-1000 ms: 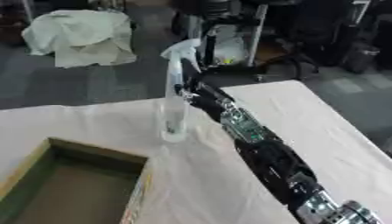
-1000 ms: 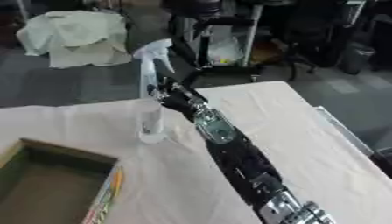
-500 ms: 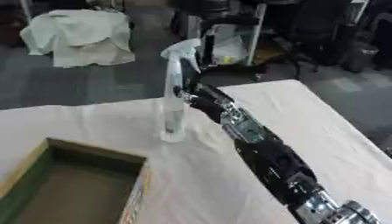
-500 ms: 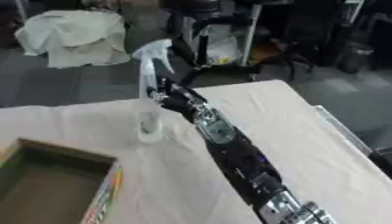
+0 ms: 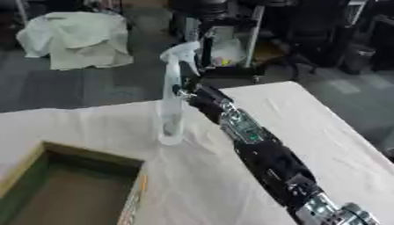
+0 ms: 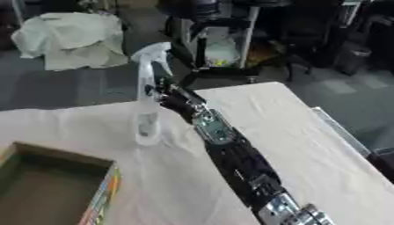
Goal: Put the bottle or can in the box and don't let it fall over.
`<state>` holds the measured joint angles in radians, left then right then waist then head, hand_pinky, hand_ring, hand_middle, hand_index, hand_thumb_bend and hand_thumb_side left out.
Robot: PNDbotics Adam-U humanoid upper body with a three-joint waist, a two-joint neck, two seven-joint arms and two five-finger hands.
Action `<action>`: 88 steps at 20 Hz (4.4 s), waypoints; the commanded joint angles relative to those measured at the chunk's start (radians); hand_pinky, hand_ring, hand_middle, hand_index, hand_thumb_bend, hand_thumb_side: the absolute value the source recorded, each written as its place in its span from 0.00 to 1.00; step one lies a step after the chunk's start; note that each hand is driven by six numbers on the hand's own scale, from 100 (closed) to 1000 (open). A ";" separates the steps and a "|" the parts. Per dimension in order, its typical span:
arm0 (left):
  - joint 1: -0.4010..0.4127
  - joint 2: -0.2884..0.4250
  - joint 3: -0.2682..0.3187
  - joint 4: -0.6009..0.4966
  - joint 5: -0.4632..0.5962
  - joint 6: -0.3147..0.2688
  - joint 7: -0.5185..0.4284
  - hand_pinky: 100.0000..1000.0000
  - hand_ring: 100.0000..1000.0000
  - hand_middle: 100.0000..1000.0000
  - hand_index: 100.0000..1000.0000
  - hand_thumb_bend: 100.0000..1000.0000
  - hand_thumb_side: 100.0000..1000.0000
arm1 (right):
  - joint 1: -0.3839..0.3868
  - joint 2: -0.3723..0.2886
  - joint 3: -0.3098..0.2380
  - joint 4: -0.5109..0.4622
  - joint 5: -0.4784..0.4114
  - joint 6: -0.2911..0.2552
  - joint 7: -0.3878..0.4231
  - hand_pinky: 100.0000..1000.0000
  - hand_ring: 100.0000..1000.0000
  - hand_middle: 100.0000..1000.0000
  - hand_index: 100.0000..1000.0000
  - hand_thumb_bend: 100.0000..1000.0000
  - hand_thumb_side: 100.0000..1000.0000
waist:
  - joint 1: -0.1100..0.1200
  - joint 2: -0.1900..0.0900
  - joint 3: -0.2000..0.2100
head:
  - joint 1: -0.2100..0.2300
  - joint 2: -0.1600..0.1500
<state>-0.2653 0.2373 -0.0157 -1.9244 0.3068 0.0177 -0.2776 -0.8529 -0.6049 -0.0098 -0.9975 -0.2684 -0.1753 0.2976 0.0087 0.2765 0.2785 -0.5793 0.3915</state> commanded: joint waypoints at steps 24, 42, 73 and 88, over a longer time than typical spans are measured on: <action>-0.010 0.006 -0.001 -0.020 -0.006 0.001 -0.008 1.00 0.96 1.00 0.83 0.00 0.84 | -0.024 -0.034 -0.004 -0.024 -0.008 0.049 0.113 1.00 1.00 1.00 1.00 0.00 0.41 | 0.000 -0.012 0.003 | -0.025 -0.027; -0.014 0.005 -0.003 -0.020 -0.003 0.003 -0.010 1.00 0.96 1.00 0.83 0.00 0.84 | -0.025 -0.017 0.001 -0.022 0.011 0.059 0.133 0.98 0.96 1.00 1.00 0.00 0.41 | -0.001 -0.008 0.007 | -0.039 -0.037; -0.014 0.004 0.000 -0.022 -0.002 0.006 -0.007 1.00 0.96 1.00 0.83 0.00 0.84 | -0.025 0.000 -0.003 -0.051 -0.119 0.079 0.037 0.64 0.59 0.75 0.67 0.00 0.41 | 0.000 -0.009 0.007 | -0.053 -0.038; -0.014 0.005 0.000 -0.022 0.002 0.007 -0.006 1.00 0.95 1.00 0.82 0.00 0.84 | -0.015 0.003 -0.004 -0.071 -0.249 0.044 -0.024 0.21 0.33 0.46 0.37 0.00 0.41 | 0.000 -0.009 0.006 | -0.055 -0.032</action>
<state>-0.2684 0.2299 -0.0210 -1.9244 0.3074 0.0227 -0.2845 -0.8522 -0.5791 -0.0057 -1.0425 -0.5035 -0.1261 0.2785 0.0089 0.2825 0.2843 -0.6303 0.3653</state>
